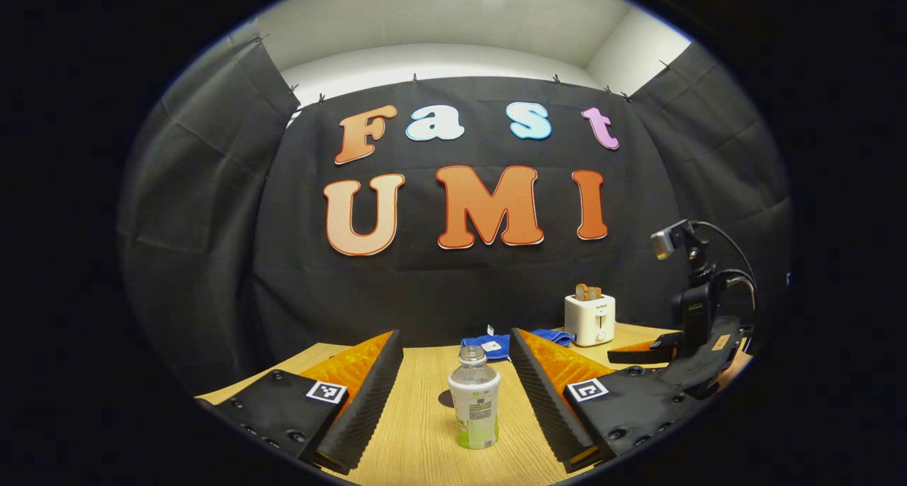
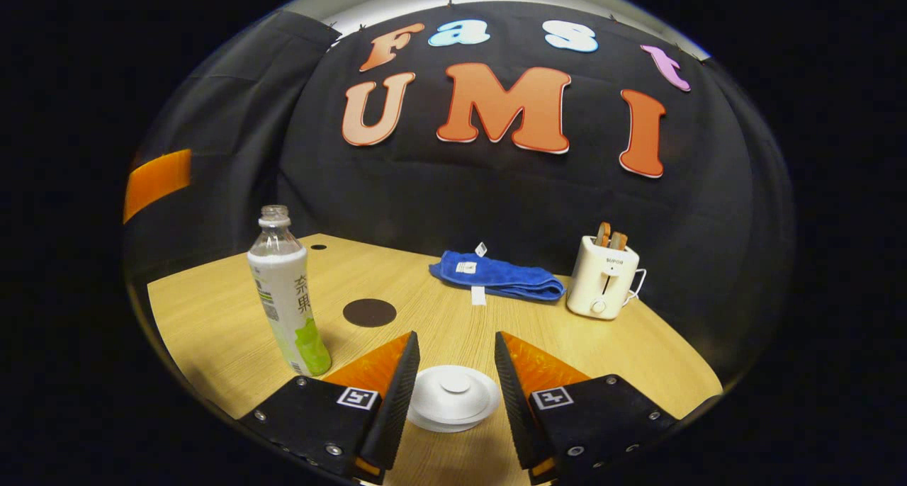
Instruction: Open the teacup lid with one hand, grasp the water bottle and pour water into the teacup with the other hand; after pouring, place the water bottle on the coaster and then close the teacup lid.
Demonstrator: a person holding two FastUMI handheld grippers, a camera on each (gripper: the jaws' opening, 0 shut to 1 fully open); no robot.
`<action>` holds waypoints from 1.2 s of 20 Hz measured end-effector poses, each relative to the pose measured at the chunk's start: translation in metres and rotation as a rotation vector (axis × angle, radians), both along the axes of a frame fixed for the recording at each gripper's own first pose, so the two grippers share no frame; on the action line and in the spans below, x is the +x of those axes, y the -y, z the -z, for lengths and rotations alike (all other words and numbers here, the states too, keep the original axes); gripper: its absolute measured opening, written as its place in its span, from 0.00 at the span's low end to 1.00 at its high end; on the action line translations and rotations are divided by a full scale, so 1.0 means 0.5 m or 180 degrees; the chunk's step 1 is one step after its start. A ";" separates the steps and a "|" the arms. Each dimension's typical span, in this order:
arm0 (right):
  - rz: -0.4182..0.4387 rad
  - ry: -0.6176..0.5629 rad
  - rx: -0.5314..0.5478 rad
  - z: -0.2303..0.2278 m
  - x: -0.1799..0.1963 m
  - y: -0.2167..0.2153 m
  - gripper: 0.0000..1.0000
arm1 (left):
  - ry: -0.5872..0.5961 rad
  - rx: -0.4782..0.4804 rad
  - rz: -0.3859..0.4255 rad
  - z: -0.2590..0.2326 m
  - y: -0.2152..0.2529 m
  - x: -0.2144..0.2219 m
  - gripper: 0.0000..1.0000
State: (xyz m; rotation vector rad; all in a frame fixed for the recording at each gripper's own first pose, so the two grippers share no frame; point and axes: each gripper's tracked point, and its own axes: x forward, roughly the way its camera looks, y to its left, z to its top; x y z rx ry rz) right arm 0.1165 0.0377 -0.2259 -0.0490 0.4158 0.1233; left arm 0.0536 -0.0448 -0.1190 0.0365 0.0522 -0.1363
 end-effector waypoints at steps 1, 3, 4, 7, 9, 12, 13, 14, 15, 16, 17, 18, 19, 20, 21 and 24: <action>-0.0015 -0.0064 0.0015 0.015 0.004 -0.002 0.63 | -0.0016 0.0002 0.0006 0.009 0.001 0.007 0.97; -0.0027 -0.0184 0.0018 0.043 0.008 -0.004 0.62 | -0.0044 0.0004 -0.0002 0.019 -0.002 0.019 0.94; -0.0025 -0.0244 0.0032 0.056 0.008 -0.004 0.60 | -0.0059 -0.0012 0.0004 0.026 -0.004 0.024 0.94; -0.0071 -0.0369 0.0100 0.083 0.013 -0.011 0.56 | -0.0105 -0.0038 0.0017 0.046 -0.003 0.036 0.97; -0.0068 -0.0394 0.0075 0.089 0.017 -0.005 0.51 | -0.0137 -0.0030 0.0030 0.060 -0.002 0.038 0.97; -0.0076 -0.0409 0.0089 0.086 0.016 -0.003 0.43 | -0.0196 0.0027 0.0052 0.079 -0.001 0.038 0.94; -0.0072 -0.0401 0.0080 0.085 0.018 -0.002 0.41 | -0.0204 0.0035 0.0061 0.085 0.000 0.039 0.94; -0.0055 -0.0396 0.0057 0.085 0.019 0.001 0.35 | -0.0220 0.0037 0.0069 0.089 0.002 0.042 0.97; -0.0056 -0.0388 0.0041 0.085 0.018 0.002 0.31 | -0.0239 0.0030 0.0074 0.093 0.004 0.043 0.97; -0.0067 -0.0373 0.0010 0.085 0.021 0.001 0.26 | -0.0263 0.0009 0.0113 0.100 0.010 0.041 0.97; -0.0074 -0.0362 -0.0007 0.084 0.020 0.002 0.25 | -0.0282 -0.0007 0.0146 0.109 0.020 0.040 0.97; -0.0066 -0.0362 0.0004 0.083 0.020 0.003 0.23 | -0.0320 -0.0012 0.0178 0.115 0.023 0.042 0.94; -0.0061 -0.0367 0.0037 0.084 0.019 0.005 0.17 | -0.0339 0.0009 0.0198 0.124 0.025 0.039 0.89; -0.0052 -0.0386 0.0099 0.084 0.020 0.004 0.19 | -0.0345 0.0035 0.0230 0.127 0.030 0.039 0.89; -0.0054 -0.0417 0.0175 0.084 0.017 0.003 0.19 | -0.0377 0.0054 0.0264 0.138 0.037 0.040 0.89; -0.0023 -0.0385 0.0283 0.068 0.020 0.011 0.18 | -0.0546 0.0058 0.0333 0.184 0.057 0.042 0.89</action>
